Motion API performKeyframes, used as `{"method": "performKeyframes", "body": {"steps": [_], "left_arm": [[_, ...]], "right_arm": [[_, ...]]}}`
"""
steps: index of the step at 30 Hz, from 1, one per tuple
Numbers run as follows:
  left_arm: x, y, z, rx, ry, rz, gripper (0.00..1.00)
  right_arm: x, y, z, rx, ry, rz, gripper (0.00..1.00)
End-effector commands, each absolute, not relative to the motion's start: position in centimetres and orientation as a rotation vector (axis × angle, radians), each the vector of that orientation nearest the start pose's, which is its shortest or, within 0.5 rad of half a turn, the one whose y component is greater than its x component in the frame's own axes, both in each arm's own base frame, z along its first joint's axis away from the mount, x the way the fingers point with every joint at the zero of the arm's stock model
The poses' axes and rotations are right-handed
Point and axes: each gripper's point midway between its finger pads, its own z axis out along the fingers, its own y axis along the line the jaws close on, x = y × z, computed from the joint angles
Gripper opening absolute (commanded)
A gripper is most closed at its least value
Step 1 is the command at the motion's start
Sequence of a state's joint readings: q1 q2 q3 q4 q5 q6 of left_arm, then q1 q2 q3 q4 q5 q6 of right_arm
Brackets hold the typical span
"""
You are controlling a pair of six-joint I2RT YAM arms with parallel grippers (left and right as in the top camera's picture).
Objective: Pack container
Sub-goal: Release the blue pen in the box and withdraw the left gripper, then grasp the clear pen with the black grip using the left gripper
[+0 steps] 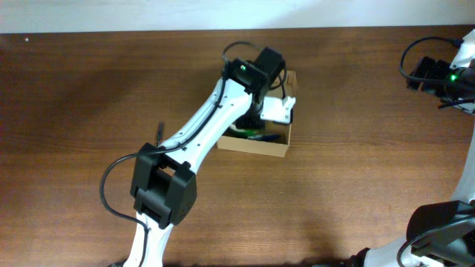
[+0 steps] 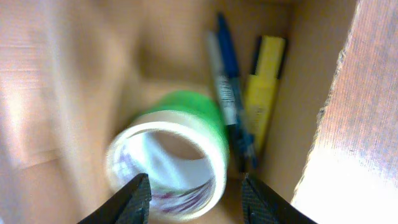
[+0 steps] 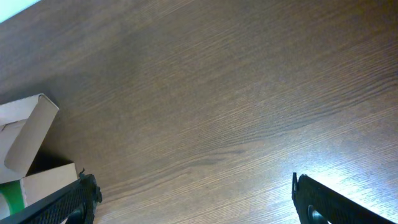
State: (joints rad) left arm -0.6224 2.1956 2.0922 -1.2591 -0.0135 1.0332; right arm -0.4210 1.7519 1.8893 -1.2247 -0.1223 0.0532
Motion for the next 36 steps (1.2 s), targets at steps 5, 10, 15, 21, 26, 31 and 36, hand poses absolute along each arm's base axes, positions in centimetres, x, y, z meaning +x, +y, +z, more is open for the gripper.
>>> {"method": "performKeyframes", "body": {"steps": [5, 10, 15, 21, 26, 31, 36], "left_arm": [[40.1, -25.0, 19.1, -2.340, -2.518, -0.246, 0.43], [42.1, -20.3, 23.9, -2.040, -2.916, -0.316, 0.43], [42.4, -10.0, 24.1, -1.042, -3.360, -0.217, 0.44], [40.7, -3.6, 16.6, -0.575, -3.281, 0.037, 0.61], [38.5, -2.6, 9.7, -0.499, -3.181, 0.101, 0.52], [37.4, -2.6, 5.0, -0.419, -3.178, 0.105, 0.54], [37.8, -2.4, 2.6, -0.285, -3.233, 0.108, 0.56]], "right_arm": [[39.0, -15.0, 24.7, 0.596, 2.582, 0.051, 0.99], [39.0, -15.0, 24.7, 0.596, 2.582, 0.051, 0.99], [39.0, -15.0, 24.7, 0.596, 2.582, 0.051, 0.99], [39.0, -15.0, 24.7, 0.596, 2.582, 0.052, 0.99], [39.0, -15.0, 24.7, 0.596, 2.582, 0.051, 0.99], [39.0, -15.0, 24.7, 0.596, 2.582, 0.051, 0.99], [39.0, -15.0, 24.7, 0.596, 2.582, 0.051, 0.99]]}}
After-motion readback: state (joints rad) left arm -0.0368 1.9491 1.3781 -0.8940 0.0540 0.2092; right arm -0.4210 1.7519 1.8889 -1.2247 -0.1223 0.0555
